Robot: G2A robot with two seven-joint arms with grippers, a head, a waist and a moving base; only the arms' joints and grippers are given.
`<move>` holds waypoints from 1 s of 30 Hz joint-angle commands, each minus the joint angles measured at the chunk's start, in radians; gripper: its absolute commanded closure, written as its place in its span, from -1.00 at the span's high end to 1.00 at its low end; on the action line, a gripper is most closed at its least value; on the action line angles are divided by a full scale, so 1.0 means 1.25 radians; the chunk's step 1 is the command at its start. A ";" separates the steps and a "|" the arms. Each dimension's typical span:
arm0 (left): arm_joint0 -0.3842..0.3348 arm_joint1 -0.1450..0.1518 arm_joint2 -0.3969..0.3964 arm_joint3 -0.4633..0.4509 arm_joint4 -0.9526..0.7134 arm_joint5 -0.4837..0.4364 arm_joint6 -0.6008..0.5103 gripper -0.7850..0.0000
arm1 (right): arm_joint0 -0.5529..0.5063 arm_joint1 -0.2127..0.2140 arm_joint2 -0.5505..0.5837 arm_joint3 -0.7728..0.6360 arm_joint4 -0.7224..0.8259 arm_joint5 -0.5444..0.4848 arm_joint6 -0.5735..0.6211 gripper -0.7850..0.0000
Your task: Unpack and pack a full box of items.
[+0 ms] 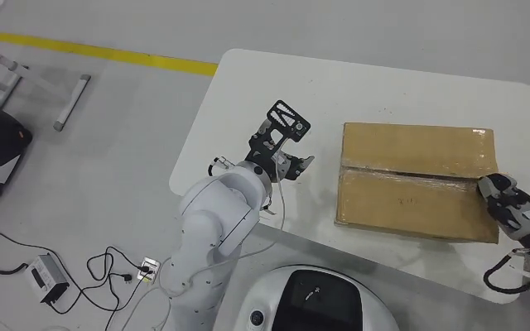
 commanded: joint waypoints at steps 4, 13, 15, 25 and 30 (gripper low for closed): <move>0.000 0.000 0.000 0.000 0.000 0.000 0.000 1.00 | -0.038 -0.002 0.077 -0.009 0.000 0.039 -0.118 -1.00; 0.000 0.000 0.000 0.000 0.000 0.000 0.000 1.00 | -0.086 -0.007 0.059 0.112 -0.068 0.061 -0.157 -1.00; 0.000 0.000 0.000 0.000 0.000 0.000 0.000 1.00 | -0.086 -0.012 0.016 0.122 -0.076 0.056 -0.166 -1.00; 0.000 0.000 0.000 0.000 0.000 0.000 0.000 1.00 | -0.046 -0.030 -0.145 0.092 -0.087 0.024 -0.175 -1.00; 0.000 0.000 0.000 0.000 0.000 0.000 0.000 1.00 | 0.009 -0.040 -0.209 0.097 -0.121 0.030 -0.186 -1.00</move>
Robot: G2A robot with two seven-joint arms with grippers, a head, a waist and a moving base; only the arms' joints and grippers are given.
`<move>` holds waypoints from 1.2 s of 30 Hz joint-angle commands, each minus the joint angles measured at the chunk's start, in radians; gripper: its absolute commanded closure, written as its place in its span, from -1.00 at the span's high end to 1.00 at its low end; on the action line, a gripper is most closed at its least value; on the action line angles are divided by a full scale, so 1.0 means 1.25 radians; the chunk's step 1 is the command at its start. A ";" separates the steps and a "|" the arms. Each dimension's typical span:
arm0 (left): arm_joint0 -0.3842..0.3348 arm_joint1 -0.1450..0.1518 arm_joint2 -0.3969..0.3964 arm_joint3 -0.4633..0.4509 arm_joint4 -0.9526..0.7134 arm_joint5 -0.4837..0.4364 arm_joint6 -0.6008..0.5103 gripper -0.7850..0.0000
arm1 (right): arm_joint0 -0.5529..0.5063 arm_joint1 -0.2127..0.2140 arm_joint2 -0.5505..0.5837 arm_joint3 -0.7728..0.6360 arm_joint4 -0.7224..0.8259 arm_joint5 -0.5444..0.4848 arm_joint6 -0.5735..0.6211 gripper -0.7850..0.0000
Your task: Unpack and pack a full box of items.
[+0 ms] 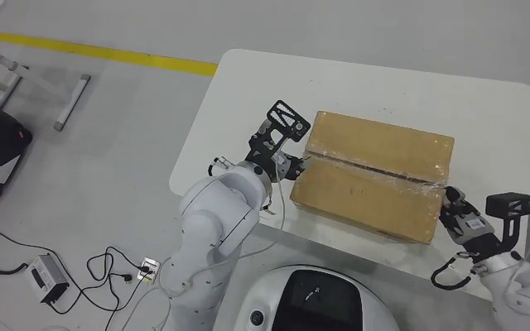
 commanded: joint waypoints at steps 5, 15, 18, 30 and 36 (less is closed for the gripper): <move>0.007 0.000 -0.001 -0.001 -0.006 0.006 0.022 1.00 | 0.063 -0.008 -0.035 0.021 -0.029 0.014 -0.005 -1.00; 0.091 0.020 -0.074 -0.090 -0.008 -0.066 0.326 1.00 | 0.057 0.002 0.090 -0.066 -0.075 0.056 0.001 -1.00; 0.096 0.021 -0.076 -0.089 -0.014 -0.066 0.329 1.00 | 0.035 0.006 0.141 -0.122 -0.084 0.071 0.020 -1.00; 0.111 0.024 -0.061 -0.089 -0.015 -0.086 0.372 1.00 | 0.031 0.009 0.154 -0.147 -0.113 0.033 0.064 -1.00; 0.175 0.041 -0.061 -0.092 0.178 -0.090 0.644 1.00 | 0.021 0.007 0.145 -0.143 -0.110 0.032 0.065 -1.00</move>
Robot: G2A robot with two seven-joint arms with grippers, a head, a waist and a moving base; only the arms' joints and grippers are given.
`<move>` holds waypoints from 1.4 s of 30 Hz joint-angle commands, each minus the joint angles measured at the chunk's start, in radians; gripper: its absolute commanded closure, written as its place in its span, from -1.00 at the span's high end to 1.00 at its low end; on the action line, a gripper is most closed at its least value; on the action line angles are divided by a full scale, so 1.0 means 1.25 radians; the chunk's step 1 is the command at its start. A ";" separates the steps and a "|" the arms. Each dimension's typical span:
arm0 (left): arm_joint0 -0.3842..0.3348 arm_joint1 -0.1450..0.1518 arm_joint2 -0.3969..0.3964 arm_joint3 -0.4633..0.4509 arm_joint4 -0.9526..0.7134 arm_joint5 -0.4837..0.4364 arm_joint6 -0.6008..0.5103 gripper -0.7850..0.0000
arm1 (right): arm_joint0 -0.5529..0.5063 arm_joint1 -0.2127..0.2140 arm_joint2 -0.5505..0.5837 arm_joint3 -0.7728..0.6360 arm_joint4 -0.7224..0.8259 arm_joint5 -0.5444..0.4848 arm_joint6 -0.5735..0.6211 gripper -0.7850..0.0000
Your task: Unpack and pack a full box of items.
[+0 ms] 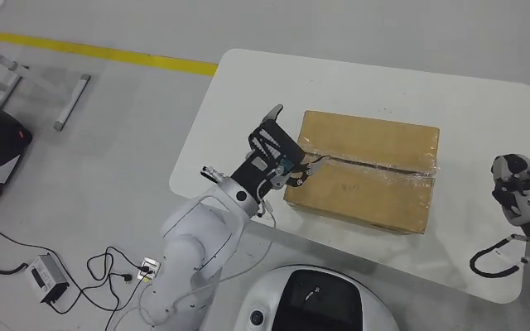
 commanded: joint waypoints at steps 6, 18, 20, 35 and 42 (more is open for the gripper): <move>0.154 0.011 -0.011 0.000 0.099 0.094 0.204 1.00 | -0.010 -0.001 0.000 0.004 0.005 -0.012 0.006 -1.00; 0.234 0.019 -0.044 0.000 0.065 0.129 0.276 1.00 | -0.004 -0.002 -0.009 0.012 -0.009 -0.024 0.009 -0.43; 0.234 0.019 -0.044 0.000 0.065 0.129 0.276 1.00 | -0.004 -0.002 -0.009 0.012 -0.009 -0.024 0.009 -0.89; 0.234 0.019 -0.044 0.000 0.065 0.129 0.276 1.00 | -0.004 -0.002 -0.009 0.012 -0.009 -0.024 0.009 0.09; 0.234 0.019 -0.044 0.000 0.065 0.129 0.276 1.00 | -0.004 -0.002 -0.009 0.012 -0.009 -0.024 0.009 0.09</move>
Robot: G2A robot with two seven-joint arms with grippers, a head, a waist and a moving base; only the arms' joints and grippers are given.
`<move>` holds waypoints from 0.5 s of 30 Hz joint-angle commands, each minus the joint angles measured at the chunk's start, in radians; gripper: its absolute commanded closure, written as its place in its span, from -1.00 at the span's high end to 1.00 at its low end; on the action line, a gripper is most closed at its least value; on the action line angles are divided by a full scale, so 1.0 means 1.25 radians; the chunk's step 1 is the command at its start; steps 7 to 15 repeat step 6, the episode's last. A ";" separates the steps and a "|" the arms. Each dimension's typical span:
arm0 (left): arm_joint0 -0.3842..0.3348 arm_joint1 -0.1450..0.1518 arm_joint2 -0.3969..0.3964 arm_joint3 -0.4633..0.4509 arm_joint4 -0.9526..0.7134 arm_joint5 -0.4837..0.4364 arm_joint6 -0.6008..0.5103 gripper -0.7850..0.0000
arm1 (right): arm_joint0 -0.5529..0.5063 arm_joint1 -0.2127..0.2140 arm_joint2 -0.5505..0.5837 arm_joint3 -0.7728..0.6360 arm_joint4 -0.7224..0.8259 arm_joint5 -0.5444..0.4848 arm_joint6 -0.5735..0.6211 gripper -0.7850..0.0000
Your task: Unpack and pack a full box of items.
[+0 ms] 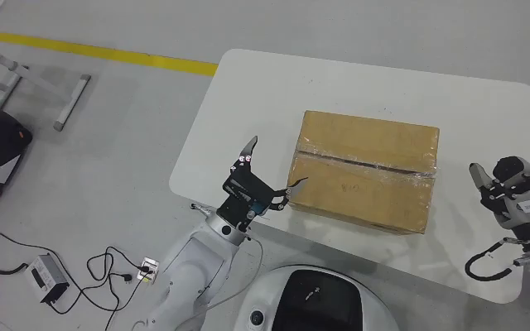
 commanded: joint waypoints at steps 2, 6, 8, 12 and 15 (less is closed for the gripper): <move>0.000 0.000 0.000 0.000 0.000 0.000 0.000 1.00 | 0.000 0.000 0.000 0.000 0.000 0.000 0.000 0.09; 0.000 0.000 0.000 0.000 0.000 0.000 0.000 1.00 | 0.000 0.000 0.000 0.000 0.000 0.000 0.000 0.09; 0.000 0.000 0.000 0.000 0.000 0.000 0.000 1.00 | 0.000 0.000 0.000 0.000 0.000 0.000 0.000 0.09; 0.000 0.000 0.000 0.000 0.000 0.000 0.000 1.00 | 0.000 0.000 0.000 0.000 0.000 0.000 0.000 0.09; 0.000 0.000 0.000 0.000 0.000 0.000 0.000 1.00 | 0.000 0.000 0.000 0.000 0.000 0.000 0.000 0.09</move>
